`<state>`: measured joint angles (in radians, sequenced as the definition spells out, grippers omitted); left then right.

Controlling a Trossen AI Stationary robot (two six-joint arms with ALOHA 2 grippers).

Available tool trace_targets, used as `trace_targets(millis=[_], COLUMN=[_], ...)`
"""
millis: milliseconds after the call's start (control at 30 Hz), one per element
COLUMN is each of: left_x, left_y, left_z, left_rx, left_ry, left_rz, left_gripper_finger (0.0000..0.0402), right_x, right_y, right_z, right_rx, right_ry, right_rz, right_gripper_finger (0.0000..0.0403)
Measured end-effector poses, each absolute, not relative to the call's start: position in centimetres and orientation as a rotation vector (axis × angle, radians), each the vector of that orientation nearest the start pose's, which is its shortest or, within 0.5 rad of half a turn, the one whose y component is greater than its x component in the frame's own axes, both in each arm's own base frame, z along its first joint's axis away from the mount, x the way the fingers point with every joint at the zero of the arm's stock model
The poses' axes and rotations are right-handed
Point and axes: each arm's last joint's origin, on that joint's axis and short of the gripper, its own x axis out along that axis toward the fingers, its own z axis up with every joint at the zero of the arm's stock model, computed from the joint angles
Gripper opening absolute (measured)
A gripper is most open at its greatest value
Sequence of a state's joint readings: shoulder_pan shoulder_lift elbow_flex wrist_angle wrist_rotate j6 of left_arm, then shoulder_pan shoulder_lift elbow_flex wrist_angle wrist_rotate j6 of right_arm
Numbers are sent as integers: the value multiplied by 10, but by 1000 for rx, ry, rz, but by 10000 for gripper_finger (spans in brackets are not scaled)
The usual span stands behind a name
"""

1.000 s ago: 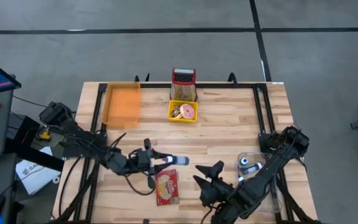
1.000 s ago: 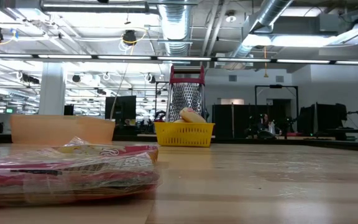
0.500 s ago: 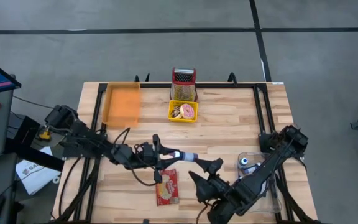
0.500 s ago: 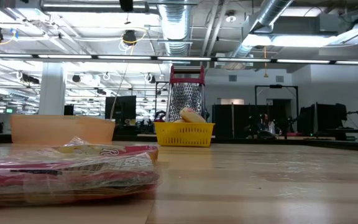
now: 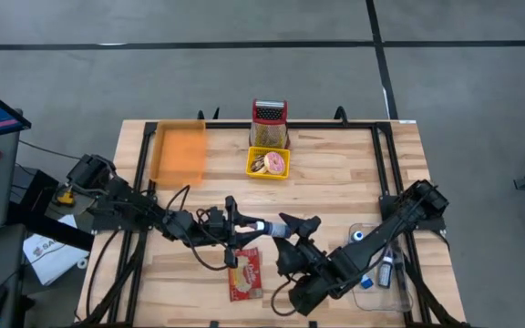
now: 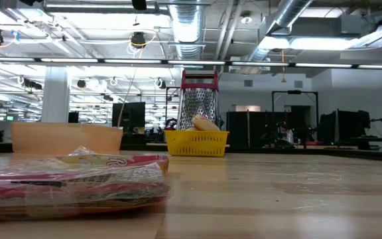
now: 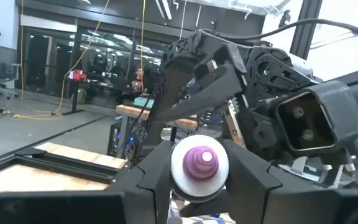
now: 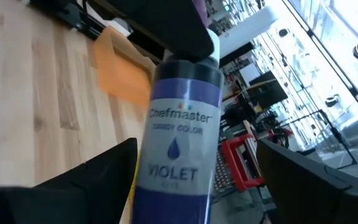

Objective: Pick & Place Food Item
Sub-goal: Put the violet food coloring bottle into the transparent bin

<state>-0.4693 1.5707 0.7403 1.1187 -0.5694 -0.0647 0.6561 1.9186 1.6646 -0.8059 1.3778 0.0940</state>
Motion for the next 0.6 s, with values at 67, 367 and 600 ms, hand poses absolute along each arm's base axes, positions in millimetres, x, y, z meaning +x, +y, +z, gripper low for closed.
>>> trace_targets(millis=[67, 367, 600], left_x=[291, 291, 291], left_y=[-129, -128, -129], left_z=[253, 254, 254], left_rx=[-207, -209, -208], left_ry=[-254, -259, -262], left_rz=[93, 96, 79], left_gripper_finger=[109, 109, 109], right_x=[335, 339, 341], right_y=[217, 216, 219], right_z=[284, 285, 287], right_rx=[-824, -799, -809], right_ry=[542, 534, 527], right_rz=[-672, -674, -660], right_gripper_finger=[320, 282, 228])
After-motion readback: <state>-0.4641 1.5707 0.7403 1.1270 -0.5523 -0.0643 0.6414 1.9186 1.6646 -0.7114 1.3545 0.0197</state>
